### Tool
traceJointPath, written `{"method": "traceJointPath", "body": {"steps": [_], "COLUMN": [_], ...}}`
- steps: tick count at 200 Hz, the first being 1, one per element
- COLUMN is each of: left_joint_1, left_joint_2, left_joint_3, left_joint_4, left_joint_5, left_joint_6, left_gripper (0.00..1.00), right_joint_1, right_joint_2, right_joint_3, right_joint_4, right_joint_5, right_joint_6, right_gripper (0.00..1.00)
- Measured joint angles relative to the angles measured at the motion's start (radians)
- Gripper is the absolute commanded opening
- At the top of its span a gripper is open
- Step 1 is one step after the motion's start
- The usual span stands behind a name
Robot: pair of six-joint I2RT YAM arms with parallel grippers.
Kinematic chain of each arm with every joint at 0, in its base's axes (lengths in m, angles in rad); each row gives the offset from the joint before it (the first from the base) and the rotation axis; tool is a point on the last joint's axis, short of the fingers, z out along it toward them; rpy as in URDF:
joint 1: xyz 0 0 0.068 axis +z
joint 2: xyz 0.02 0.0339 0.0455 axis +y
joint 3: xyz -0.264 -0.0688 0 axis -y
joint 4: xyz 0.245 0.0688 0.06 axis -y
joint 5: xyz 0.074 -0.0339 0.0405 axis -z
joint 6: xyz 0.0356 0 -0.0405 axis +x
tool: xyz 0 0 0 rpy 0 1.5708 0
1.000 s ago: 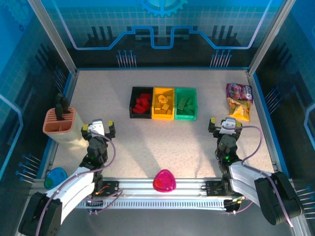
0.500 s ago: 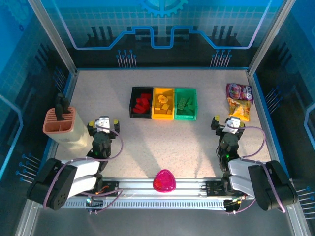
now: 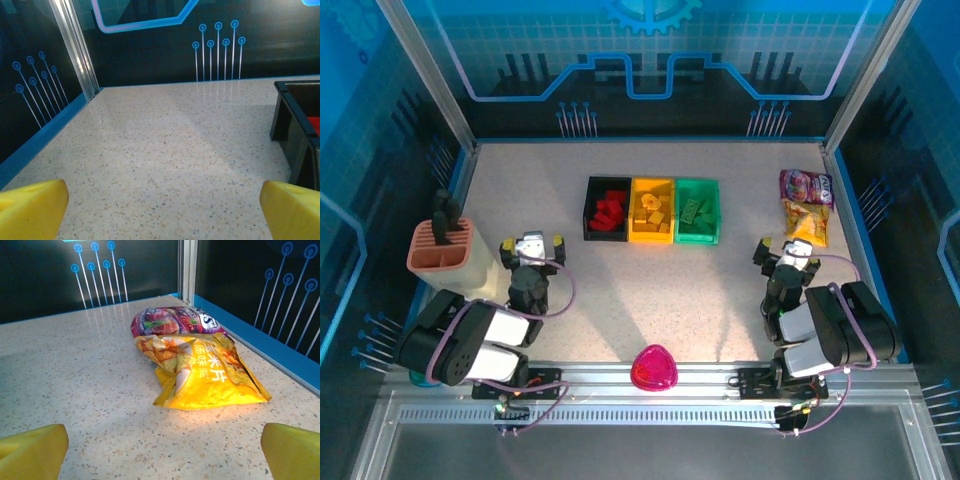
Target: Sort the legos into containers by color
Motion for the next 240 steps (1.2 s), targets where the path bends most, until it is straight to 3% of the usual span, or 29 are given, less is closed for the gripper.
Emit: {"method": "traceJointPath", "body": {"steps": [42, 66, 81, 170, 189, 203, 221, 240], "left_joint_1": [0.039, 0.073, 0.078, 0.084, 0.110, 0.183, 0.261, 0.268], "left_joint_2": [0.051, 0.200, 0.235, 0.235, 0.222, 0.200, 0.178, 0.167], "left_joint_3": [0.017, 0.095, 0.116, 0.119, 0.165, 0.257, 0.319, 0.323], "left_joint_4": [0.032, 0.038, 0.035, 0.038, -0.063, -0.218, -0.283, -0.324], "left_joint_5": [0.075, 0.147, 0.184, 0.251, 0.275, 0.363, 0.414, 0.449], "left_joint_6": [-0.022, -0.031, -0.031, -0.031, -0.045, -0.087, -0.127, -0.144], "left_gripper": [0.99, 0.99, 0.99, 0.99, 0.99, 0.99, 0.99, 0.99], "right_joint_1": [0.010, 0.114, 0.124, 0.119, 0.054, -0.013, -0.021, -0.017], "right_joint_2": [0.008, 0.102, 0.137, 0.142, 0.120, 0.103, 0.089, 0.089], "right_joint_3": [0.020, 0.097, 0.122, 0.160, 0.283, 0.343, 0.356, 0.356], "right_joint_4": [0.032, 0.050, 0.045, -0.006, -0.200, -0.264, -0.309, -0.361], "right_joint_5": [-0.073, -0.192, -0.256, -0.282, -0.333, -0.361, -0.372, -0.389], "right_joint_6": [-0.048, -0.197, -0.239, -0.307, -0.265, -0.232, -0.217, -0.210], "right_gripper": [1.00, 1.00, 1.00, 1.00, 1.00, 1.00, 1.00, 1.00]}}
